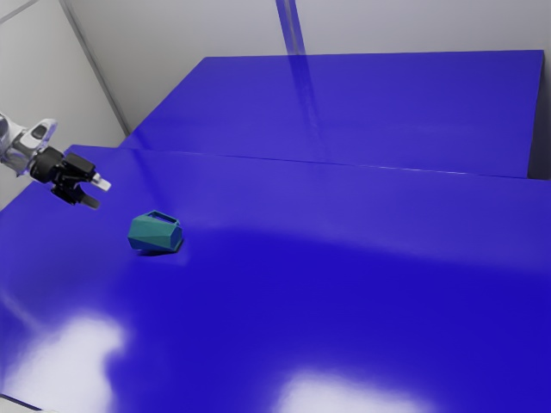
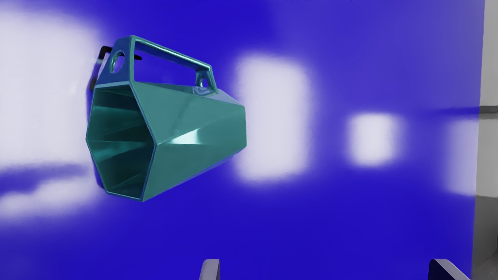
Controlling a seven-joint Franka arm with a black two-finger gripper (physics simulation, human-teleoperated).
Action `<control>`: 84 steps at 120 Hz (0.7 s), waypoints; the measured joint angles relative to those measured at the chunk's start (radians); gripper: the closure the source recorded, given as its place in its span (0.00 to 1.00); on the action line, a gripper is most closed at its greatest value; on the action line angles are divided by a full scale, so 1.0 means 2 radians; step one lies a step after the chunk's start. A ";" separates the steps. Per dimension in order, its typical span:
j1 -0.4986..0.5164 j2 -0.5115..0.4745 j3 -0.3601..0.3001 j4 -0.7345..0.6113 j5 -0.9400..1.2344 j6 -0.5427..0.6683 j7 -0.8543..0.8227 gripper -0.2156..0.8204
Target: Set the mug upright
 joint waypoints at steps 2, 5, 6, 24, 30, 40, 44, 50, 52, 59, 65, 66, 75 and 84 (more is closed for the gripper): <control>0.000 0.004 0.000 0.000 -0.003 0.000 0.006 0.23; 0.000 0.010 0.000 0.000 -0.008 0.001 0.014 0.23; 0.000 0.012 0.000 0.000 -0.010 0.001 0.016 0.23; 0.006 0.040 0.000 0.001 -0.033 0.003 0.057 0.23; 0.006 0.048 0.000 0.001 -0.037 0.007 0.068 0.23; 0.006 0.058 0.000 0.004 -0.042 0.013 0.085 0.23; 0.006 0.062 0.000 0.005 -0.043 0.014 0.091 0.23; 0.006 0.068 0.000 0.007 -0.044 0.016 0.100 0.23; 0.006 0.070 0.000 0.008 -0.044 0.017 0.102 0.23; 0.006 0.079 0.001 0.011 -0.051 0.019 0.110 0.23; 0.006 0.084 0.001 0.013 -0.055 0.020 0.112 0.23; 0.006 0.085 0.001 0.013 -0.055 0.020 0.112 0.23; 0.006 0.093 0.001 0.017 -0.058 0.021 0.112 0.23; 0.006 0.102 0.002 0.025 -0.058 0.022 0.113 0.23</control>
